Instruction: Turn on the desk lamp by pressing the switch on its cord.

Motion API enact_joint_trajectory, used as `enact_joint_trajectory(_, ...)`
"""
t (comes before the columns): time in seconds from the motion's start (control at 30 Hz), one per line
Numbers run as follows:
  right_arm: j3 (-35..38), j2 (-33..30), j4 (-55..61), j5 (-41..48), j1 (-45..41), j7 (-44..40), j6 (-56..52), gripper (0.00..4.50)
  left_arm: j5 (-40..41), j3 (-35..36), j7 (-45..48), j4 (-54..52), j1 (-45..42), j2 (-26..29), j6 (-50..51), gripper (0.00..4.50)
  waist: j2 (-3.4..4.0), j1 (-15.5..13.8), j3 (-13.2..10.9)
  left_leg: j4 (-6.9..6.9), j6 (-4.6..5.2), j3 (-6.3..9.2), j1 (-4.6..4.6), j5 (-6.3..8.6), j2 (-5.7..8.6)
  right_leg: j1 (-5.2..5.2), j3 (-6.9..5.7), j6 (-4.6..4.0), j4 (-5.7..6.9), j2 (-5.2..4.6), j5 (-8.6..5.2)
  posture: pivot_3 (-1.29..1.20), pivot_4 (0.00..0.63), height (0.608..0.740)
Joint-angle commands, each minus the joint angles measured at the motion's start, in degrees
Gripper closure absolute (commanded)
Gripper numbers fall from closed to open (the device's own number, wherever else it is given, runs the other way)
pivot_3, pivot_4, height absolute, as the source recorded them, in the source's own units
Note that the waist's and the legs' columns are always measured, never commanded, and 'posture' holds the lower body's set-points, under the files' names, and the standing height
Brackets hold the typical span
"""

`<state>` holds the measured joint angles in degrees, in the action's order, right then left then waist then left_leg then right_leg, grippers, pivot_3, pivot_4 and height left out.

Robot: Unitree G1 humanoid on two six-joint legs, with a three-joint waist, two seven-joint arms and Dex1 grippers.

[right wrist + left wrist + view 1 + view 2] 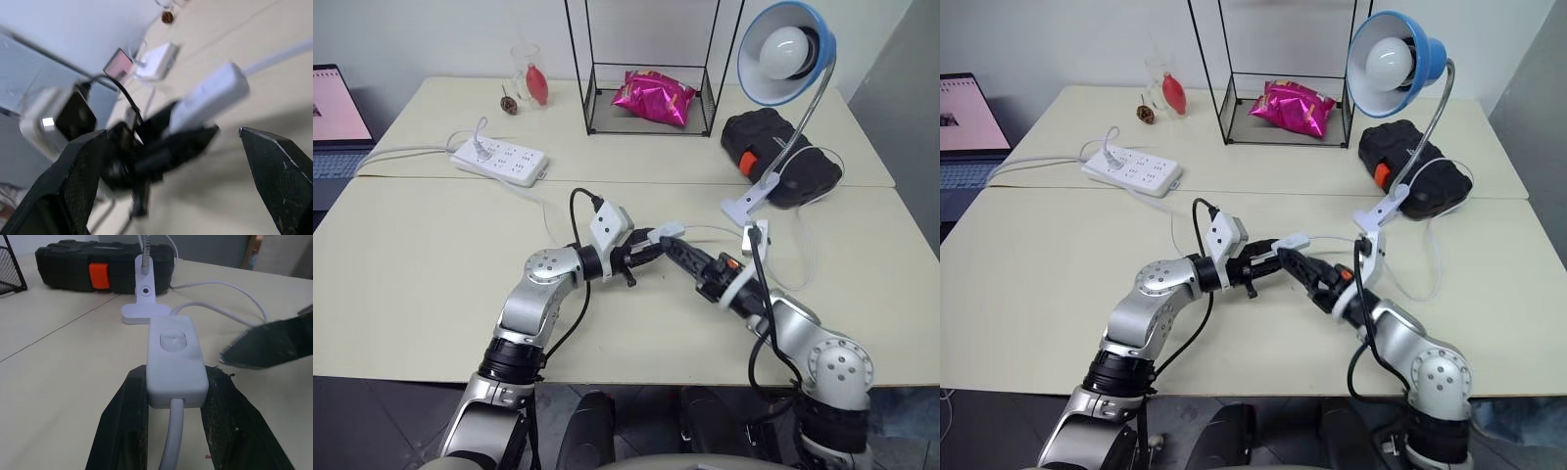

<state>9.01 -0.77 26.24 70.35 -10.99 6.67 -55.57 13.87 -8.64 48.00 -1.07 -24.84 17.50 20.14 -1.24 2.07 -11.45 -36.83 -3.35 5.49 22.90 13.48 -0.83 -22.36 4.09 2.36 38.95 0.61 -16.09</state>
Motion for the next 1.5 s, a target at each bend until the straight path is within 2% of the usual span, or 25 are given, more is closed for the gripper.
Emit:
enact_joint_trajectory(0.03,0.5,2.01,-1.42,3.19,-1.59,2.54,2.71,0.0,2.94,1.87,-1.51,-3.97,-0.35,-0.35,2.87,3.39,0.0,-0.14,0.0,0.01,0.0,0.0,0.02,0.0,0.01,0.0,-0.01,-0.01,-0.01,-0.01,-0.01,0.0,0.15,0.74)
enact_joint_trajectory(0.33,-0.37,6.04,-5.86,5.13,-2.61,6.02,6.37,0.0,3.16,1.78,-1.66,-5.25,-0.49,0.74,3.43,3.39,0.01,-0.05,0.0,0.11,0.0,-0.01,0.01,0.0,0.02,-0.05,-0.01,-0.03,-0.03,-0.03,-0.02,0.0,0.15,0.74)
enact_joint_trajectory(0.8,-2.09,6.36,-8.26,6.02,-3.56,6.05,8.67,0.0,2.77,1.24,-1.15,-5.63,-0.36,1.53,2.82,3.39,0.01,0.0,0.0,0.13,0.0,-0.02,0.02,0.0,0.01,-0.07,0.0,-0.06,-0.03,-0.03,-0.04,0.0,0.15,0.74)
enact_joint_trajectory(0.9,-2.61,6.22,-8.67,5.97,-3.62,6.12,8.45,0.51,2.73,1.1,-1.15,-5.94,-0.14,1.67,2.73,3.39,0.01,0.03,0.0,0.13,0.0,-0.03,0.02,0.0,0.01,-0.08,0.01,-0.06,-0.03,-0.03,-0.04,0.0,0.15,0.74)
enact_joint_trajectory(1.03,-3.26,5.94,-9.07,6.09,-3.74,6.21,7.92,1.67,2.66,0.84,-0.97,-6.38,0.14,1.86,2.65,3.39,0.01,0.03,-0.01,0.15,0.0,-0.02,0.02,0.0,0.01,-0.09,0.0,-0.07,-0.03,-0.03,-0.05,0.0,0.15,0.74)
enact_joint_trajectory(1.3,-3.45,5.6,-9.47,6.32,-3.83,6.59,7.92,3.44,2.57,0.4,-0.75,-6.48,0.25,2.52,2.17,3.39,0.01,0.1,-0.01,0.2,0.0,-0.04,0.04,0.0,0.01,-0.15,0.01,-0.08,-0.04,-0.03,-0.06,0.0,0.15,0.74)
enact_joint_trajectory(1.37,-3.46,5.52,-9.5,6.36,-3.78,6.6,7.96,3.6,2.62,0.36,-0.8,-6.34,0.2,2.57,2.02,3.39,0.02,0.12,-0.01,0.2,0.0,-0.04,0.05,0.0,0.01,-0.16,0.01,-0.08,-0.04,-0.03,-0.06,0.0,0.15,0.74)
enact_joint_trajectory(1.5,-3.33,5.61,-9.67,6.48,-3.86,6.58,8.2,3.62,2.7,0.28,-0.93,-6.23,0.22,2.61,1.82,3.39,0.02,0.15,-0.01,0.25,0.0,-0.05,0.07,0.0,0.01,-0.22,0.03,-0.09,-0.04,-0.03,-0.06,0.0,0.15,0.74)
